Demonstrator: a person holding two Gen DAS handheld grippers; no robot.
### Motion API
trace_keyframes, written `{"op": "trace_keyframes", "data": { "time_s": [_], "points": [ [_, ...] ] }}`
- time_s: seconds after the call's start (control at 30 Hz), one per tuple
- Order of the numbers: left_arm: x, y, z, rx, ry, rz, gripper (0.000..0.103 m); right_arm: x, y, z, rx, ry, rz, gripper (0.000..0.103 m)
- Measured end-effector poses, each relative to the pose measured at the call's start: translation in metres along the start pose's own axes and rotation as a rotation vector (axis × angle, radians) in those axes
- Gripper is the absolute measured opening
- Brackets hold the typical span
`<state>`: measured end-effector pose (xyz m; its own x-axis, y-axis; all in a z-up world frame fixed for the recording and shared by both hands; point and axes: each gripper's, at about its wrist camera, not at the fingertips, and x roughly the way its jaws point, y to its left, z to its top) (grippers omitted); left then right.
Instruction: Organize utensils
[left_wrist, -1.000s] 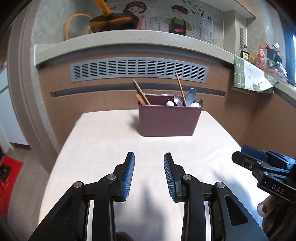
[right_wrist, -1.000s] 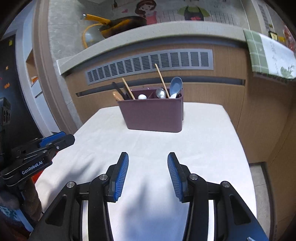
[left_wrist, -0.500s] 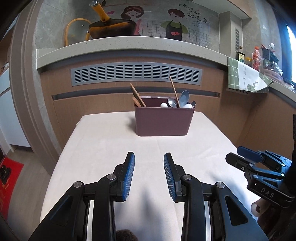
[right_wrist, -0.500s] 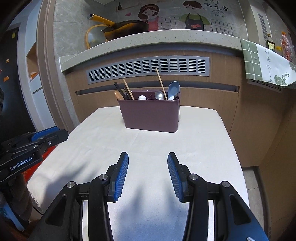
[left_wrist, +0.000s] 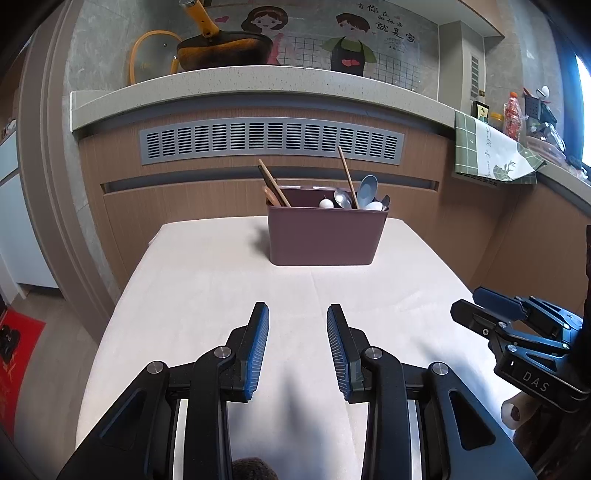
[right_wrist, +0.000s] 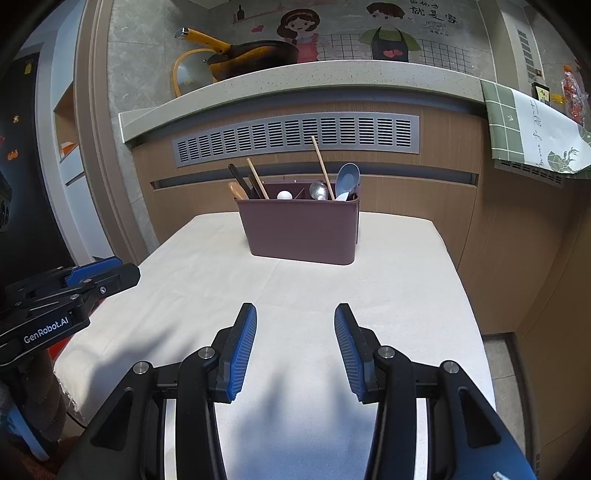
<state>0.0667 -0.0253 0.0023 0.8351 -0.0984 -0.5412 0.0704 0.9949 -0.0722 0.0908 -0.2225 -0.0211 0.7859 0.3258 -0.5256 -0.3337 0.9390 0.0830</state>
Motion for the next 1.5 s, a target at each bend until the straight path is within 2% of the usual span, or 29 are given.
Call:
{"op": "trace_keyframes", "data": {
  "time_s": [0.87,1.5],
  "points": [
    [0.0031,0.0018,-0.0032,-0.008,0.012,-0.007,0.034,0.0029,-0.0025,-0.0016,0.001,0.01,-0.005,0.042],
    [0.0025,-0.0009,-0.0096,0.003,0.024,-0.007,0.034,0.0006,-0.0065,0.0024,0.015,-0.015,-0.022,0.042]
  ]
}}
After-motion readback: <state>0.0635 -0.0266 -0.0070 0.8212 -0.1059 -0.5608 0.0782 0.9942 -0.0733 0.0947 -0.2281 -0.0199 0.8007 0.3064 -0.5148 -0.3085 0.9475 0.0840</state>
